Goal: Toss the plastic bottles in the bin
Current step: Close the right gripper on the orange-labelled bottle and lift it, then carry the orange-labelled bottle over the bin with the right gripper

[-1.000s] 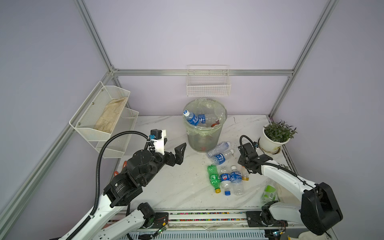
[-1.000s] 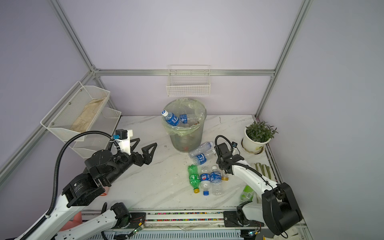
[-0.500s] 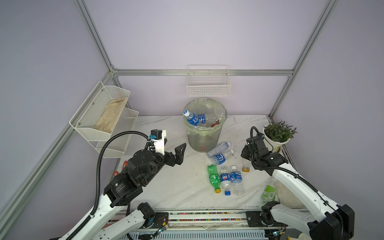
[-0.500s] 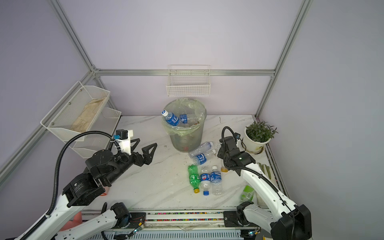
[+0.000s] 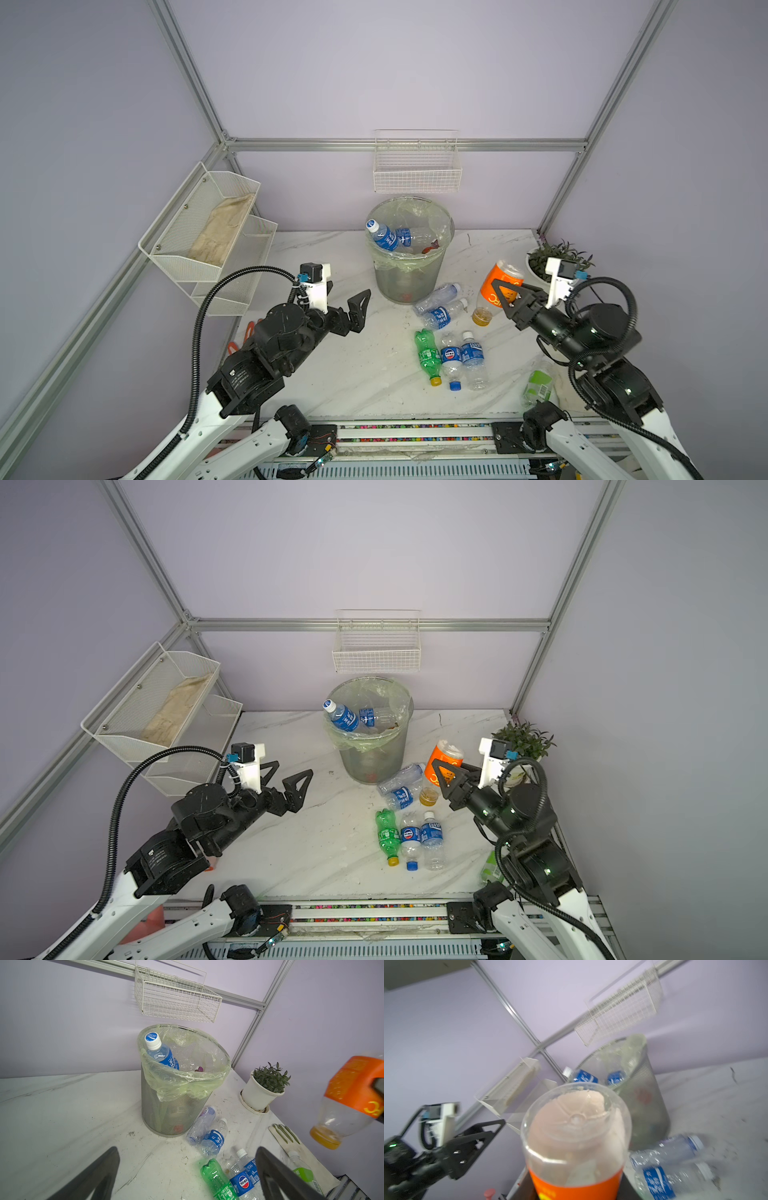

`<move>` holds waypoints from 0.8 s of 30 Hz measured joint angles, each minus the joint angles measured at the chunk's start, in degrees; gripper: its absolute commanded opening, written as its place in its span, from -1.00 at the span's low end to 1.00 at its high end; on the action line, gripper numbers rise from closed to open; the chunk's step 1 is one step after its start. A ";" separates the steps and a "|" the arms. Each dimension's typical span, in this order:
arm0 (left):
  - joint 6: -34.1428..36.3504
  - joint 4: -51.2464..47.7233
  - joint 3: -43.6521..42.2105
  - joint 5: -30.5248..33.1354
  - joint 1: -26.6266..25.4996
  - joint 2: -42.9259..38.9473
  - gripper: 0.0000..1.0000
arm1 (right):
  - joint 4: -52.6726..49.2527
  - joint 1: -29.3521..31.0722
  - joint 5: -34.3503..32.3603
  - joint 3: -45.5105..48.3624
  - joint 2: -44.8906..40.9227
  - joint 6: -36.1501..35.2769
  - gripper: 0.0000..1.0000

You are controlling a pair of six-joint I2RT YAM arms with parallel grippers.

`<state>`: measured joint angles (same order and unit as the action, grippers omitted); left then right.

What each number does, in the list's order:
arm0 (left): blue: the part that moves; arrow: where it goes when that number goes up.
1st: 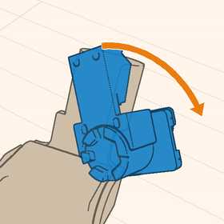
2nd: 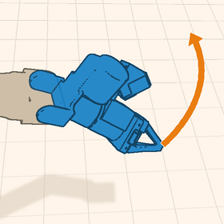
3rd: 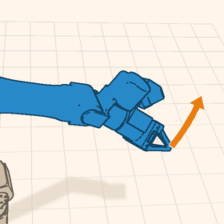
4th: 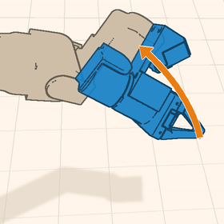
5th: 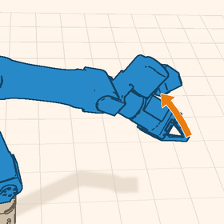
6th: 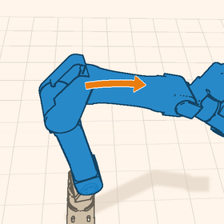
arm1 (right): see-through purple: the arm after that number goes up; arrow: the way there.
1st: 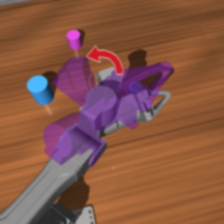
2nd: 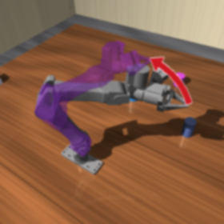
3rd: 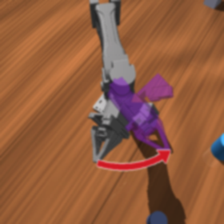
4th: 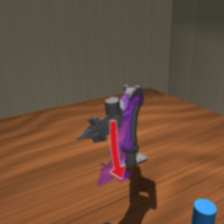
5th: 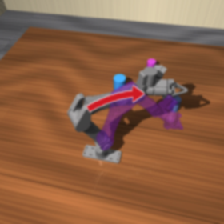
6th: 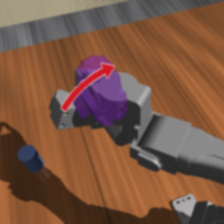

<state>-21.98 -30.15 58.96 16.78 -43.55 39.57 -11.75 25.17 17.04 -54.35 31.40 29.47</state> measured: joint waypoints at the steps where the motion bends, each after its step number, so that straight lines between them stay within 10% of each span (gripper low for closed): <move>1: 0.00 0.00 -0.17 0.00 0.00 -0.26 1.00 | 1.57 0.00 0.59 -0.68 -0.76 0.17 -1.00; 24: 0.61 -1.27 -4.50 -5.33 0.00 -13.73 1.00 | 9.94 0.00 3.08 -18.43 16.50 -3.48 -1.00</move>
<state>-21.37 -31.42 54.46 11.44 -43.55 25.85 -1.80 25.17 20.12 -72.77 47.90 26.00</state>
